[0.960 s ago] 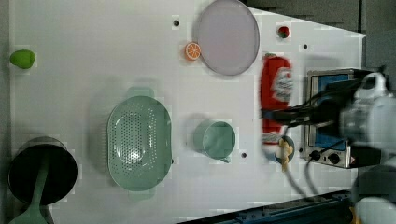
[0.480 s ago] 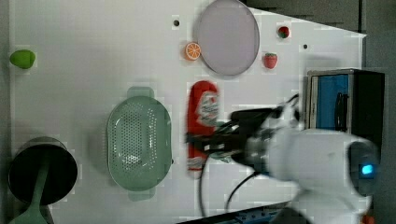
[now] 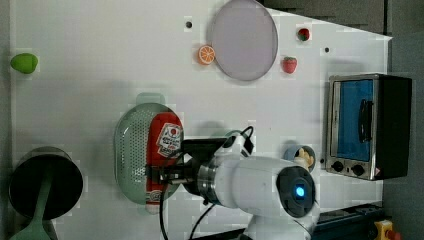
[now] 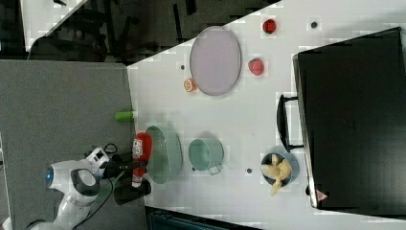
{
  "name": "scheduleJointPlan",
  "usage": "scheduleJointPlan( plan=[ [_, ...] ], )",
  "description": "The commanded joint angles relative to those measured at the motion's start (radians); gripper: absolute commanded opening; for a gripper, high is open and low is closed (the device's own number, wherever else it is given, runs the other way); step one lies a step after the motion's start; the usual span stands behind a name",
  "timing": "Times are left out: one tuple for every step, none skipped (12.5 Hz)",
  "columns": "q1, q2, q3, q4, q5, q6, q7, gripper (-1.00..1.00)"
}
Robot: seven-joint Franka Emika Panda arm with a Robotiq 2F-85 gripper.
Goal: Pick Ketchup from the table and place it in strainer.
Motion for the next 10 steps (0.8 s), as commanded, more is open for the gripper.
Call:
scheduleJointPlan(
  plan=[
    [-0.026, 0.05, -0.038, 0.015, -0.035, 0.084, 0.124, 0.24],
    [-0.026, 0.066, -0.041, 0.015, -0.035, 0.085, 0.125, 0.45],
    [-0.025, 0.073, -0.045, 0.015, -0.035, 0.09, 0.125, 0.66],
    [-0.027, 0.073, -0.048, 0.016, -0.035, 0.095, 0.125, 0.89],
    [-0.028, 0.065, -0.048, 0.016, -0.035, 0.095, 0.125, 1.0],
    [-0.031, 0.047, -0.048, 0.017, -0.035, 0.092, 0.127, 1.0],
    [-0.038, 0.02, -0.048, 0.019, -0.031, 0.089, 0.142, 1.0],
    [-0.051, -0.018, -0.048, 0.021, -0.031, 0.07, 0.15, 1.0],
    [-0.069, -0.062, -0.048, 0.026, -0.03, 0.028, 0.151, 1.0],
    [-0.092, -0.108, -0.049, 0.036, -0.029, -0.043, 0.15, 1.0]
  ],
)
